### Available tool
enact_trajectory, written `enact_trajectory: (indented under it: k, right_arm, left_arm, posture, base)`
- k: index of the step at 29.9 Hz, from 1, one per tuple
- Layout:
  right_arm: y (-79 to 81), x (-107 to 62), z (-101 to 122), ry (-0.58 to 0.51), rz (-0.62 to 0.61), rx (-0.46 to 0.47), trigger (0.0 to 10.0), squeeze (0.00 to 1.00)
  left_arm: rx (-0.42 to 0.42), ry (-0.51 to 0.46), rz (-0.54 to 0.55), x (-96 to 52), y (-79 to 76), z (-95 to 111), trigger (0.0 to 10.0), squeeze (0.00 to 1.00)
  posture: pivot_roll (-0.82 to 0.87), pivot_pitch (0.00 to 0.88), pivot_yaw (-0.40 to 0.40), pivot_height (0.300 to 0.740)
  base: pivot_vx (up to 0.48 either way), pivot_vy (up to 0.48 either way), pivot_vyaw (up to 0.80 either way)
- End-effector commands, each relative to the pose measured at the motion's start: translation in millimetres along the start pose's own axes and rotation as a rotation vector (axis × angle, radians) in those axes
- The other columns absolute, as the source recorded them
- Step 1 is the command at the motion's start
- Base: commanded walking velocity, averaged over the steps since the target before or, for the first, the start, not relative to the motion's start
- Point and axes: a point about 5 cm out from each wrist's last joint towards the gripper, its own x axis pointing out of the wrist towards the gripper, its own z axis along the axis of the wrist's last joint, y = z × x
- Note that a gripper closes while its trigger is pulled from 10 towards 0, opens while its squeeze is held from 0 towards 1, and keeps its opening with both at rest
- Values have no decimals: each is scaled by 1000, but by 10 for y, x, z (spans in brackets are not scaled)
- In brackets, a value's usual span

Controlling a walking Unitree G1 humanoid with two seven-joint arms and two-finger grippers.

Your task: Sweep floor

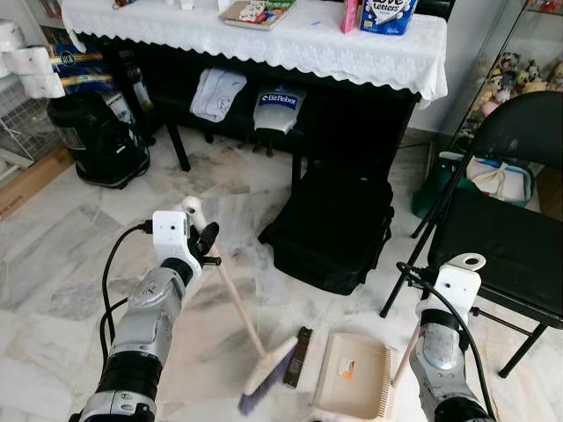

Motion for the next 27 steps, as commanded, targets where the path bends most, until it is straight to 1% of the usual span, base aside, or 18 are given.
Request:
enact_trajectory:
  k: [1, 6, 7, 8, 9, 10, 12, 13, 15, 16, 17, 18, 19, 20, 21, 24, 25, 27]
  right_arm:
    - [-18, -12, -29, 15, 0, -10, 10000, 0]
    - [-18, -4, -23, 13, -1, -10, 10000, 0]
    - [-16, 1, -19, 13, 0, -9, 10000, 0]
    - [-16, 1, -19, 13, 0, -9, 10000, 0]
    - [-15, 4, -17, 12, 0, -9, 10000, 0]
    - [-16, 6, -16, 13, 0, -9, 10000, 0]
    - [-15, 7, -16, 13, 1, -9, 10000, 0]
    - [-14, 8, -15, 13, 1, -9, 10000, 0]
    - [-12, 9, -14, 13, 1, -9, 10000, 0]
    - [-10, 9, -13, 13, 1, -9, 10000, 0]
    - [-10, 9, -13, 13, 1, -9, 10000, 0]
    - [-9, 9, -13, 13, 1, -8, 10000, 0]
    - [-8, 8, -14, 13, 2, -8, 10000, 0]
    - [-10, 6, -16, 14, 1, -8, 10000, 0]
    - [-12, 5, -19, 15, 1, -9, 10000, 0]
    - [-14, 2, -21, 15, 1, -9, 10000, 0]
    - [-15, 1, -23, 16, 0, -9, 10000, 0]
    - [-15, 1, -23, 17, 0, -8, 10000, 0]
  left_arm:
    - [-16, -36, -70, 27, -91, 131, 10000, 0]
    - [-50, -39, -131, 29, -183, 176, 10000, 0]
    - [-99, -47, -177, 27, -240, 236, 10000, 0]
    - [-99, -47, -177, 27, -240, 236, 10000, 0]
    - [-146, -55, -216, 24, -284, 294, 10000, 0]
    - [-170, -59, -239, 21, -310, 325, 10000, 0]
    - [-191, -63, -271, 15, -343, 367, 10000, 0]
    - [-182, -75, -283, 13, -357, 408, 10000, 0]
    - [-158, -112, -245, 30, -323, 470, 10000, 0]
    - [-149, -159, -174, 49, -243, 541, 10000, 0]
    - [-149, -159, -174, 49, -243, 541, 10000, 0]
    - [-136, -208, -90, 60, -143, 612, 10000, 0]
    - [-140, -235, -43, 61, -78, 651, 10000, 0]
    - [-118, -272, 43, 44, 47, 714, 10000, 0]
    - [-102, -281, 76, 32, 99, 729, 10000, 0]
    - [-75, -282, 117, 2, 168, 737, 10000, 0]
    - [-48, -268, 156, -30, 236, 689, 10000, 0]
    - [-36, -257, 172, -43, 264, 658, 10000, 0]
  posture:
    - [94, 128, 39, 740]
    - [96, 128, 39, 740]
    - [96, 128, 39, 740]
    - [96, 128, 39, 740]
    - [97, 127, 38, 740]
    - [97, 126, 38, 740]
    - [99, 126, 38, 740]
    - [98, 125, 39, 740]
    - [99, 126, 39, 740]
    - [98, 126, 39, 740]
    - [98, 126, 39, 740]
    - [97, 126, 40, 740]
    - [97, 126, 40, 740]
    - [97, 126, 40, 740]
    - [98, 127, 41, 740]
    - [96, 129, 41, 740]
    - [98, 130, 41, 740]
    - [97, 130, 41, 740]
  base:
    - [0, 0, 0]
    - [0, 0, 0]
    - [0, 0, 0]
    - [0, 0, 0]
    - [0, 0, 0]
    - [0, 0, 0]
    - [0, 0, 0]
    - [0, 0, 0]
    - [0, 0, 0]
    - [0, 0, 0]
    - [0, 0, 0]
    - [0, 0, 0]
    - [0, 0, 0]
    - [0, 0, 0]
    - [0, 0, 0]
    - [0, 0, 0]
    - [0, 0, 0]
    - [0, 0, 0]
